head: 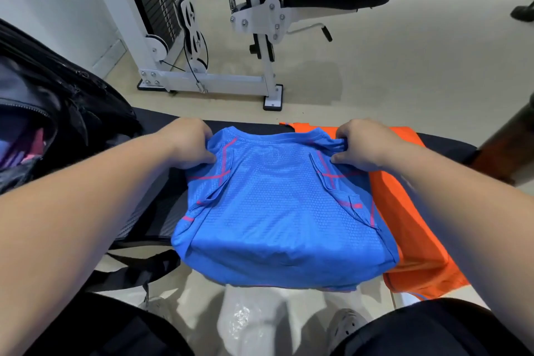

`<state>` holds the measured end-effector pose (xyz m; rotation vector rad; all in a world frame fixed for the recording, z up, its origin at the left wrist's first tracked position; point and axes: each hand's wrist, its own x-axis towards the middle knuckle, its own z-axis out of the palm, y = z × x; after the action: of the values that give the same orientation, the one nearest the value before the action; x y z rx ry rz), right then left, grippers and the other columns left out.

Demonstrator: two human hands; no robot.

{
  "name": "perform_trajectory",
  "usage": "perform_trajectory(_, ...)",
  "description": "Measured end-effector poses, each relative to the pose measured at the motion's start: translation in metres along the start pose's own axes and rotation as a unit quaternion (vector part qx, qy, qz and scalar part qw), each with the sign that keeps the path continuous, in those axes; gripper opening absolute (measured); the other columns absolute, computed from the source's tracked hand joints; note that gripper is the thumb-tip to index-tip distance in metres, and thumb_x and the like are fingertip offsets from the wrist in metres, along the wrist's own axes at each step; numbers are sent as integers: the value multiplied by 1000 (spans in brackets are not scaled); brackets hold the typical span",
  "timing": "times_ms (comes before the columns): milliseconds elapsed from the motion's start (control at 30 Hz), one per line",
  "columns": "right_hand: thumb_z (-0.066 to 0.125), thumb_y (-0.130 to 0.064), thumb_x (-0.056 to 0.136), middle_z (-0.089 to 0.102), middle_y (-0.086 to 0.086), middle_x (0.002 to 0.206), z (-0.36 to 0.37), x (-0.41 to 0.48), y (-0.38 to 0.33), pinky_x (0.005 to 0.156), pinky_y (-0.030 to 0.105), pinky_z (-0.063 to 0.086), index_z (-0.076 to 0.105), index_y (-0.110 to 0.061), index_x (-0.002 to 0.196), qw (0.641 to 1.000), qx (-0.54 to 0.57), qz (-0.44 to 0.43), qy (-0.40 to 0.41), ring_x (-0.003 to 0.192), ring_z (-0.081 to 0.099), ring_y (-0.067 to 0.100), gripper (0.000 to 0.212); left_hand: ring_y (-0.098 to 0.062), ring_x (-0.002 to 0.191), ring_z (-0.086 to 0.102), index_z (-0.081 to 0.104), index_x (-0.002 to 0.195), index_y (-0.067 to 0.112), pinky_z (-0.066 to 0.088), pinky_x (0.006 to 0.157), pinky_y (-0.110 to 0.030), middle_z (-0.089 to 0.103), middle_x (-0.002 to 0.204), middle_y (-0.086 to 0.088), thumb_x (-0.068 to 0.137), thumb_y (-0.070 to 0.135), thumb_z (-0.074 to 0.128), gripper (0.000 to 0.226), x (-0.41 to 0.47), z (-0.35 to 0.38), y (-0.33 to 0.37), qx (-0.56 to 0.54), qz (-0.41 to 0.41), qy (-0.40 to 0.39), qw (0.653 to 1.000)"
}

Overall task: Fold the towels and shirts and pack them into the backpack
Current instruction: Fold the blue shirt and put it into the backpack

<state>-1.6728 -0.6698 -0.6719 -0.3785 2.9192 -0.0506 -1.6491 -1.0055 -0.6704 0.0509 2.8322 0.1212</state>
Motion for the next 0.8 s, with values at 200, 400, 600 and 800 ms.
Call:
perform_trajectory(200,77,-37,84,53,0,65,-49,8,20,53,32,33,50,-18,65,999,-25,-13,-41,73,53,29,39,-28,77,58,65,85,13,43,66,-32,64,79,-4,86,31,75,20,5,-47,-10,25,62,-1,998)
perform_trajectory(400,76,-36,86,51,4,65,-89,31,34,51,31,31,49,-15,65,998,-34,43,34,60,46,23,40,-33,76,51,47,71,13,37,63,-36,53,70,-6,89,31,72,35,27,-91,1,62,60,149,985)
perform_trajectory(600,68,-33,88,46,5,72,-91,47,42,58,33,32,40,-18,68,964,33,104,242,75,47,34,37,-30,76,45,33,64,20,36,64,-37,49,74,-4,89,29,66,42,41,-98,17,-27,28,358,933)
perform_trajectory(800,71,-29,83,46,-2,65,-58,17,41,60,35,31,46,-21,72,966,61,48,248,73,48,31,29,-32,68,46,39,65,17,39,61,-37,46,62,-2,83,27,73,40,16,-64,1,-42,82,325,941)
